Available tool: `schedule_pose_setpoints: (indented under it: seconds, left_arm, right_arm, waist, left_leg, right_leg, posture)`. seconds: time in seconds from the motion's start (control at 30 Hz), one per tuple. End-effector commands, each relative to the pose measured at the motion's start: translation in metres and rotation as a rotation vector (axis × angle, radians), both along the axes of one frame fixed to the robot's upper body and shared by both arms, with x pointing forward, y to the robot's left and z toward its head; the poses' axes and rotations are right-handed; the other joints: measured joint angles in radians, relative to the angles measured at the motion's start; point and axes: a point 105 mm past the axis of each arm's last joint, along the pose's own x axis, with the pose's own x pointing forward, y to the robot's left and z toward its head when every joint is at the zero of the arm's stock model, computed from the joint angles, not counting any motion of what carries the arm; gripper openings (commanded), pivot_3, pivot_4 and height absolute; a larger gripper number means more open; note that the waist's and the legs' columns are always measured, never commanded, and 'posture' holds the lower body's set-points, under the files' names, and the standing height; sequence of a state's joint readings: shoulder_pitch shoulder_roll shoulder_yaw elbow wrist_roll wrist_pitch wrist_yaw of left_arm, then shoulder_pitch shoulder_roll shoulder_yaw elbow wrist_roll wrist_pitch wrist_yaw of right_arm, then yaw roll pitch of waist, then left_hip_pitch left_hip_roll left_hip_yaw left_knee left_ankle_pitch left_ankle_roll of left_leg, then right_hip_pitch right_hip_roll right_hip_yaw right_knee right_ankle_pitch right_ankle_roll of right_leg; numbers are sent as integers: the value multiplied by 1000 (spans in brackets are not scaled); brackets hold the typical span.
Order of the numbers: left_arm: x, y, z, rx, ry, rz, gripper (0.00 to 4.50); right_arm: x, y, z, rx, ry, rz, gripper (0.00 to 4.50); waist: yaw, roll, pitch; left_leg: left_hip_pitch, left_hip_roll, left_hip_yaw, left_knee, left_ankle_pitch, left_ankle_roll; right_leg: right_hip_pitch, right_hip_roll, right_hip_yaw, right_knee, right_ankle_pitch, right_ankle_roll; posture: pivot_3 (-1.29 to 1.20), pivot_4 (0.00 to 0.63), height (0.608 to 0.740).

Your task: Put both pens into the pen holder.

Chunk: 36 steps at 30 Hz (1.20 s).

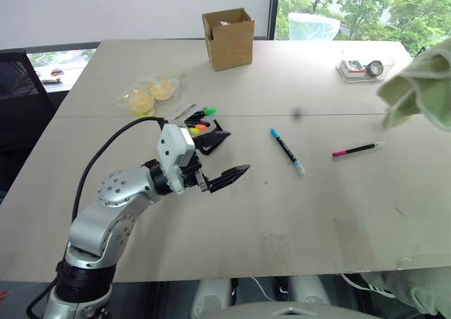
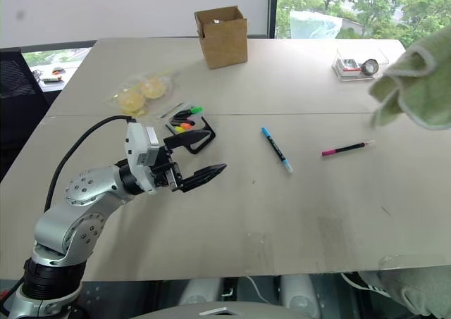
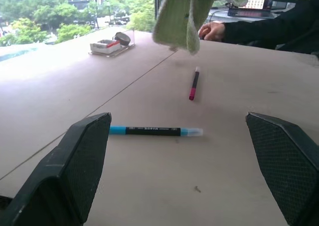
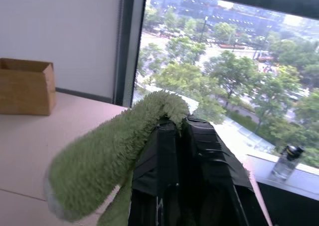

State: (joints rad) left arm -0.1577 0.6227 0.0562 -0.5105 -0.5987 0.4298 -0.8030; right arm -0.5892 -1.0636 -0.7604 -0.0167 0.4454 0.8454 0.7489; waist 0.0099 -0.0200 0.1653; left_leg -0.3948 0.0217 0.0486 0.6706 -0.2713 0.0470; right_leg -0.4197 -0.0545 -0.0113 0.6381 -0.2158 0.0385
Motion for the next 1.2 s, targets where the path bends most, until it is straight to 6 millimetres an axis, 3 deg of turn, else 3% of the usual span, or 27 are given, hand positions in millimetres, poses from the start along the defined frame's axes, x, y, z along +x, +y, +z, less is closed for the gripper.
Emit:
schedule_pose_setpoints:
  seconds: [0.03, 0.1, 0.17, 0.33, 0.47, 0.5, 0.57, 0.6, 0.8, 0.83, 1.0, 1.2]
  left_arm:
    - [-2, -2, 4, -12, -31, -27, 4500]
    - [-1, -3, 4, -12, -31, -39, 4500]
    - [0, -3, 3, -14, -30, -45, 4500]
    - [-1, -7, 1, -9, -33, -71, 4500]
    - [-1, -8, 2, -6, -37, -70, 4500]
    - [-1, -8, 2, -4, -37, -67, 4500]
    - [-3, -9, 3, -1, -36, -63, 4500]
    - [-4, -8, 3, -1, -34, -62, 4500]
    - [-19, -7, -3, 16, 29, -97, 4500]
    - [-20, -7, -3, 20, 37, -97, 4500]
    - [-19, -6, -2, 20, 46, -96, 4500]
    - [-23, -7, 1, 10, 44, -113, 4500]
  right_arm:
    - [-17, -18, 25, -51, -75, -126, 28]
    - [-10, -31, 18, -82, -31, -208, 28]
    - [3, -40, -4, -120, 57, -266, 28]
    - [54, -61, -86, -122, 299, -417, 28]
    - [76, -69, -131, -374, 481, -496, 28]
    - [79, -64, -142, -477, 545, -449, 533]
    - [82, -55, -161, -642, 645, -367, 925]
    - [84, -50, -165, -680, 667, -329, 1363]
    - [66, -29, -158, -800, 747, -125, 4215]
    - [63, -25, -151, -811, 739, -105, 4426]
    - [55, 19, -119, -803, 648, 111, 4426]
    - [69, 76, -121, -855, 583, 423, 4426]
  waist:
    - [-2, 1, 0]
    - [-2, 1, -1]
    - [-3, 0, -1]
    - [-21, -1, -2]
    - [-23, 3, 0]
    - [-22, 4, -1]
    - [-22, 5, -1]
    - [-22, 5, -1]
    - [-17, 6, 0]
    - [-16, 6, 0]
    - [-20, 6, 0]
    - [-25, 6, 0]
  left_leg:
    - [1, 0, 0, 0, 0, 0]
    - [2, 0, 1, 0, 0, 0]
    - [2, 0, 1, 0, 0, 0]
    - [4, 0, 3, 1, 0, 0]
    - [4, -1, 3, 1, 0, 0]
    - [2, -1, 3, 0, 0, 0]
    - [0, -1, 2, 0, 0, 0]
    - [-1, 0, 2, 0, 1, -1]
    - [-4, 0, 1, -1, 2, -4]
    - [-4, 0, 1, -1, 2, -3]
    - [-2, 0, 1, 0, 0, 0]
    - [3, 1, 2, 1, 0, 0]
  right_leg:
    - [0, 0, 0, 1, 0, 0]
    - [0, 0, 1, 1, 0, 0]
    - [1, 1, 1, 1, -1, -2]
    - [3, 1, 3, 1, -1, -2]
    - [2, 1, 4, 1, 0, -1]
    - [0, 1, 4, 1, 1, 2]
    - [-2, 1, 3, 1, 1, 2]
    - [-3, 1, 3, 1, 1, 2]
    - [-3, 0, 2, -3, 1, 2]
    - [-3, 0, 2, -3, 1, 2]
    - [-2, 0, 2, -2, 1, 2]
    - [0, 2, 3, 1, 0, 0]
  posture:
    - [0, 150, 740]
    - [0, 150, 740]
    - [0, 150, 740]
    - [0, 150, 740]
    - [0, 150, 740]
    - [0, 150, 740]
    - [0, 150, 740]
    - [0, 150, 740]
    - [0, 150, 740]
    - [0, 150, 740]
    - [0, 150, 740]
    - [0, 150, 740]
